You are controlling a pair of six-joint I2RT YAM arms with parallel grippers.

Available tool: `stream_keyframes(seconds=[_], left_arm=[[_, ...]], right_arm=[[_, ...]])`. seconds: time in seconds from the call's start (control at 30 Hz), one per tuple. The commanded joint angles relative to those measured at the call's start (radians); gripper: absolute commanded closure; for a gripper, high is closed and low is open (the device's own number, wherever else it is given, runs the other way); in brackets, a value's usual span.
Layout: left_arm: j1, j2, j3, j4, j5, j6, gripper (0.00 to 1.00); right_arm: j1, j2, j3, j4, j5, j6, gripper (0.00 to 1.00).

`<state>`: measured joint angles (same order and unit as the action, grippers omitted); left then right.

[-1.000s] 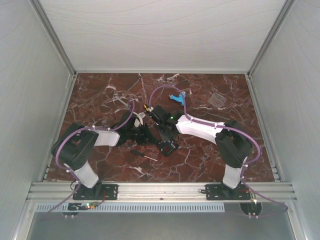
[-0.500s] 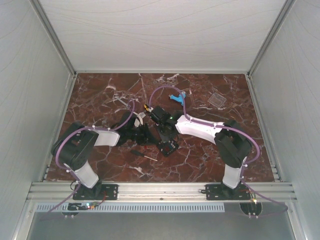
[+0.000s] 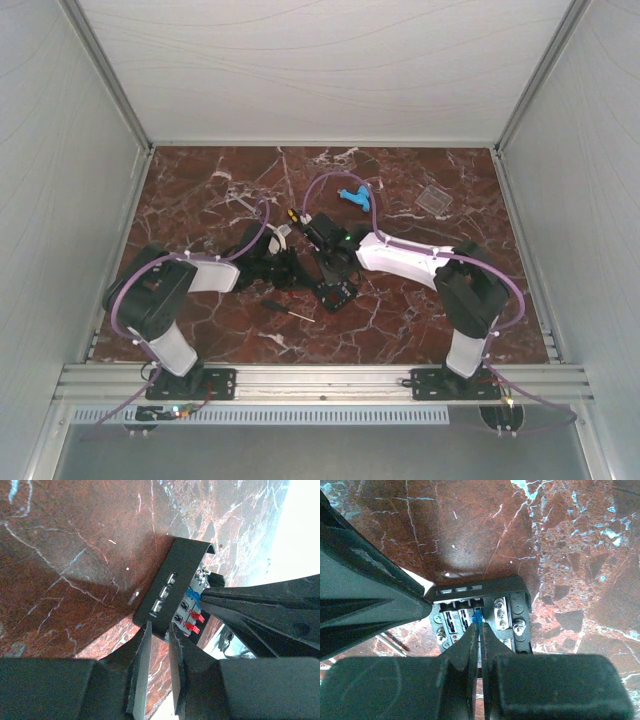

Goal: Snap on the fuse box
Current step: Install the fuse at the fuse box base.

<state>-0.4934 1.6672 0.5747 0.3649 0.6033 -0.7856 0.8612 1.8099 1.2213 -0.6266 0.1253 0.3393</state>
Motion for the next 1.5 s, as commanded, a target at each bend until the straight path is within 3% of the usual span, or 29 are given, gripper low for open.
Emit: stream_keyframes(seconds=[0.0, 0.43, 0.73, 0.83, 1.03, 1.17, 1.33, 1.47], left_arm=[[-0.005, 0.010, 0.032, -0.016, -0.022, 0.025, 0.81], [-0.005, 0.011, 0.034, -0.030, -0.027, 0.036, 0.82], [-0.005, -0.013, 0.032, -0.034, -0.027, 0.043, 0.80], [-0.005, -0.021, 0.033, -0.034, -0.025, 0.045, 0.78], [-0.005, -0.048, 0.033, -0.038, -0.026, 0.049, 0.73], [-0.005, -0.064, 0.040, -0.050, -0.030, 0.055, 0.69], [-0.009, -0.064, 0.053, -0.074, -0.030, 0.064, 0.63], [-0.010, -0.070, 0.046, -0.091, -0.049, 0.075, 0.57]], right_arm=[[-0.034, 0.118, -0.118, -0.157, 0.084, -0.019, 1.00], [-0.049, 0.082, -0.159, -0.197, 0.091, -0.012, 1.00], [-0.009, -0.002, -0.056, -0.125, 0.033, -0.043, 1.00], [-0.018, -0.069, -0.036, -0.078, -0.006, -0.049, 0.89], [-0.096, -0.184, -0.041, 0.021, -0.179, -0.046, 0.78], [-0.111, -0.186, -0.052, 0.045, -0.200, -0.037, 0.73], [-0.113, -0.160, -0.040, 0.037, -0.219, -0.015, 0.73], [-0.086, -0.112, 0.020, -0.035, -0.151, -0.006, 0.73]])
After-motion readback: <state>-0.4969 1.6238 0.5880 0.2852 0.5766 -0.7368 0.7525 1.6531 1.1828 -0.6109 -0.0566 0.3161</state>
